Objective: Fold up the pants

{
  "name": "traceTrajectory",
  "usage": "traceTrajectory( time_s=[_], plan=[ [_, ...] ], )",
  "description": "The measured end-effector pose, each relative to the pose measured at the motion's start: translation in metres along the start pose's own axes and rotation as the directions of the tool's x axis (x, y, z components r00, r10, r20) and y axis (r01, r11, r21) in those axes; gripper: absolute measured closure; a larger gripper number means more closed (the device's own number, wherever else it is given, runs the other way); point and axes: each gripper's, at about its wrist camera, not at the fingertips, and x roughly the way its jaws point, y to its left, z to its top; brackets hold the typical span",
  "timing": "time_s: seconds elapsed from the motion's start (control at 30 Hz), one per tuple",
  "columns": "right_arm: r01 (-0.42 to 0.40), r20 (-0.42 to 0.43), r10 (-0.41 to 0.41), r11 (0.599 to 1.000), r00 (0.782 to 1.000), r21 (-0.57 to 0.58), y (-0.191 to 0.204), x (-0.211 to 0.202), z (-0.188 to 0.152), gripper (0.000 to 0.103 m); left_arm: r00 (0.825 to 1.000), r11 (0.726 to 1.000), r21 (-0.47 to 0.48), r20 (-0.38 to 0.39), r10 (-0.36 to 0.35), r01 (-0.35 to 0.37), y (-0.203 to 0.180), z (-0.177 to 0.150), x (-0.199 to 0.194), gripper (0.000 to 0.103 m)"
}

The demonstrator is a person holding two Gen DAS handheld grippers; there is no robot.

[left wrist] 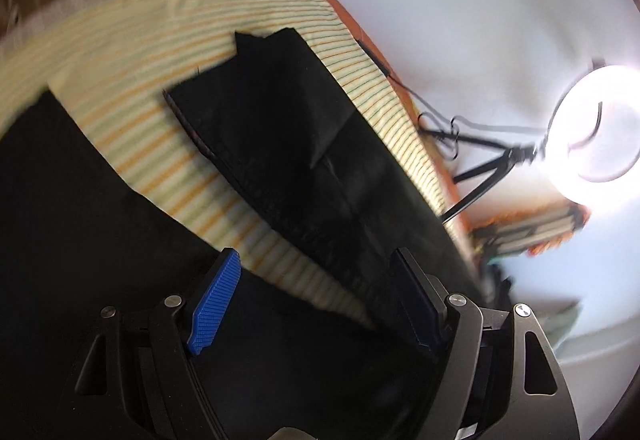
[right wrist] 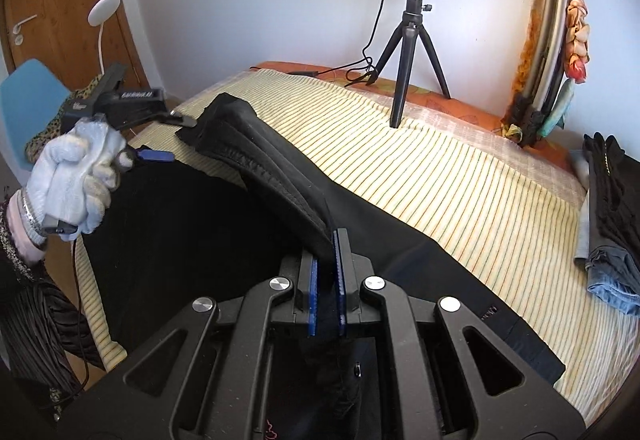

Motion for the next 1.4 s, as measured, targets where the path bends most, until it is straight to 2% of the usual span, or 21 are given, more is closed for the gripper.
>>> traceTrajectory(
  time_s=[0.13, 0.23, 0.3, 0.4, 0.43, 0.47, 0.53, 0.6, 0.7, 0.8, 0.9, 0.97, 1.03, 1.07, 1.13, 1.17, 1.2, 1.23, 1.33, 1.4],
  plan=[
    [0.001, -0.001, -0.001, 1.000, 1.000, -0.018, 0.004, 0.001, 0.000, 0.095, 0.997, 0.994, -0.086, -0.004, -0.074, 0.073, -0.004, -0.008, 0.010, 0.026],
    [-0.002, 0.007, 0.002, 1.000, 1.000, -0.012, 0.002, -0.001, -0.002, 0.095, 0.996, 0.986, -0.141, 0.018, -0.088, 0.090, -0.007, -0.015, 0.020, 0.026],
    [-0.004, 0.015, 0.004, 1.000, 1.000, -0.010, 0.002, -0.003, -0.002, 0.095, 0.996, 0.983, -0.159, 0.020, -0.092, 0.094, -0.006, -0.012, 0.026, 0.026],
    [-0.009, 0.021, 0.009, 1.000, 1.000, -0.011, 0.002, -0.007, -0.004, 0.095, 0.995, 0.979, -0.182, 0.068, -0.075, 0.087, -0.006, -0.003, 0.028, 0.029],
    [-0.009, 0.022, 0.009, 1.000, 1.000, -0.013, 0.002, -0.007, -0.004, 0.095, 0.994, 0.977, -0.192, 0.086, -0.073, 0.088, -0.005, 0.000, 0.028, 0.033],
    [-0.008, 0.022, 0.008, 1.000, 1.000, -0.016, 0.002, -0.008, -0.004, 0.095, 0.992, 0.977, -0.195, 0.100, -0.072, 0.091, -0.006, 0.003, 0.027, 0.045],
    [-0.007, 0.020, 0.008, 1.000, 1.000, -0.018, 0.002, -0.008, -0.004, 0.095, 0.990, 0.981, -0.177, 0.124, -0.061, 0.083, -0.008, 0.009, 0.024, 0.058],
    [-0.010, 0.017, 0.010, 1.000, 1.000, -0.014, 0.001, -0.008, -0.004, 0.095, 0.986, 0.988, -0.129, 0.158, -0.059, 0.080, -0.011, 0.013, 0.019, 0.089],
    [-0.008, 0.016, 0.009, 1.000, 1.000, -0.015, 0.002, -0.009, -0.004, 0.095, 0.976, 0.998, -0.014, 0.209, -0.059, 0.064, -0.021, 0.021, 0.012, 0.097],
    [-0.012, 0.013, 0.012, 1.000, 1.000, -0.020, 0.005, -0.009, -0.005, 0.095, 0.968, 0.997, 0.045, 0.242, -0.066, 0.057, -0.028, 0.028, 0.006, 0.098],
    [-0.001, 0.001, 0.001, 0.999, 1.000, -0.045, 0.010, -0.006, -0.008, 0.095, 0.965, 0.996, 0.063, 0.250, -0.076, 0.062, -0.031, 0.031, 0.004, 0.098],
    [-0.007, -0.002, 0.007, 0.999, 1.000, -0.048, 0.012, -0.005, -0.009, 0.095, 0.969, 0.998, 0.057, 0.243, -0.054, 0.041, -0.029, 0.033, 0.007, 0.097],
    [-0.010, -0.004, 0.010, 0.999, 1.000, -0.050, 0.013, -0.005, -0.009, 0.095, 0.974, 0.998, 0.019, 0.218, -0.058, 0.055, -0.021, 0.037, 0.011, 0.088],
    [-0.009, -0.004, 0.008, 0.999, 1.000, -0.053, 0.014, -0.005, -0.010, 0.095, 0.977, 0.998, -0.005, 0.205, -0.056, 0.058, -0.018, 0.040, 0.015, 0.080],
    [-0.009, -0.004, 0.009, 0.998, 1.000, -0.054, 0.015, -0.006, -0.010, 0.095, 0.977, 0.998, -0.028, 0.206, -0.048, 0.055, -0.014, 0.042, 0.021, 0.080],
    [-0.008, -0.004, 0.008, 0.998, 1.000, -0.056, 0.015, -0.007, -0.010, 0.095, 0.977, 0.999, -0.025, 0.211, -0.040, 0.047, -0.016, 0.043, 0.023, 0.081],
    [-0.004, -0.004, 0.004, 0.998, 1.000, -0.059, 0.015, -0.007, -0.010, 0.095, 0.975, 0.999, -0.023, 0.223, -0.022, 0.028, -0.016, 0.044, 0.024, 0.094],
    [-0.004, -0.004, 0.004, 0.998, 1.000, -0.059, 0.015, -0.007, -0.010, 0.095, 0.972, 0.999, -0.024, 0.233, -0.021, 0.027, -0.016, 0.045, 0.024, 0.102],
    [0.001, -0.001, -0.002, 0.998, 1.000, -0.064, 0.016, -0.010, -0.009, 0.095, 0.964, 0.999, -0.006, 0.262, -0.039, 0.042, -0.019, 0.044, 0.016, 0.102],
    [0.013, 0.001, -0.013, 0.997, 1.000, -0.078, 0.019, -0.012, -0.009, 0.095, 0.956, 0.999, 0.049, 0.291, -0.036, 0.023, -0.027, 0.041, 0.002, 0.102]
  ],
)
